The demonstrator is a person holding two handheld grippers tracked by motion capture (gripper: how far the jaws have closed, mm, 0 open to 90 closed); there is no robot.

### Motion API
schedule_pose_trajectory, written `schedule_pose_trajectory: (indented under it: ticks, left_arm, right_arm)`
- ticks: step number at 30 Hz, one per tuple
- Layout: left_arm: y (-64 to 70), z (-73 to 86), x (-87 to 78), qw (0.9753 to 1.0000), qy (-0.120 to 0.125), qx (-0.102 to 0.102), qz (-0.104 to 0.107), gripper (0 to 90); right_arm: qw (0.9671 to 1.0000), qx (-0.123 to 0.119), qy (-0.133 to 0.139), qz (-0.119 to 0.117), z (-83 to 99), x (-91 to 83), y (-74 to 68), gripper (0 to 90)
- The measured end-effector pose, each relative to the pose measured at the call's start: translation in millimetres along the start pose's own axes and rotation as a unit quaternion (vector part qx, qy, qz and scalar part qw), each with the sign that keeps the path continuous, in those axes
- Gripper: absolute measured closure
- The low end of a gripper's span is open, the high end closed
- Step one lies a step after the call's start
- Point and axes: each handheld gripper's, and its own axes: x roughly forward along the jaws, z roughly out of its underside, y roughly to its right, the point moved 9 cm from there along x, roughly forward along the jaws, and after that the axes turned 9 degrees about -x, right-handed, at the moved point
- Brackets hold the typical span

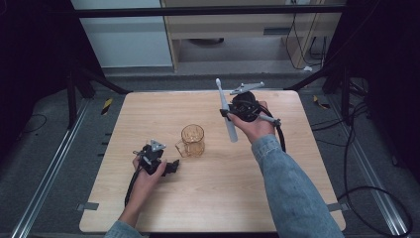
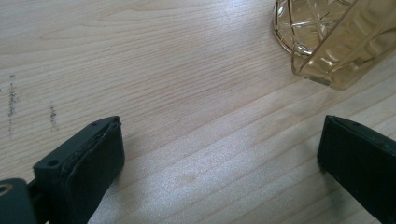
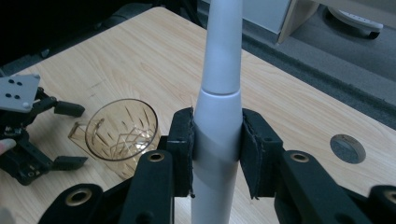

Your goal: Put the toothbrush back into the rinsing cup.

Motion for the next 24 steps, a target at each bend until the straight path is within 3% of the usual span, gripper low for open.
schedule_pose_trajectory:
  ticks: [8, 24]
  left_arm:
    - [-0.1, 0.0, -0.1, 1.0000, 0.000, 0.000, 0.000, 0.0]
    - [0.1, -0.2, 0.1, 1.0000, 0.001, -0.001, -0.001, 0.0]
  right_arm:
    - [0.9999, 0.008, 0.014, 0.005, -10.9, 2.3, -2.9, 67.2]
    - [0.9990, 0.000, 0.042, 0.016, -35.0, 1.5, -8.6, 67.2]
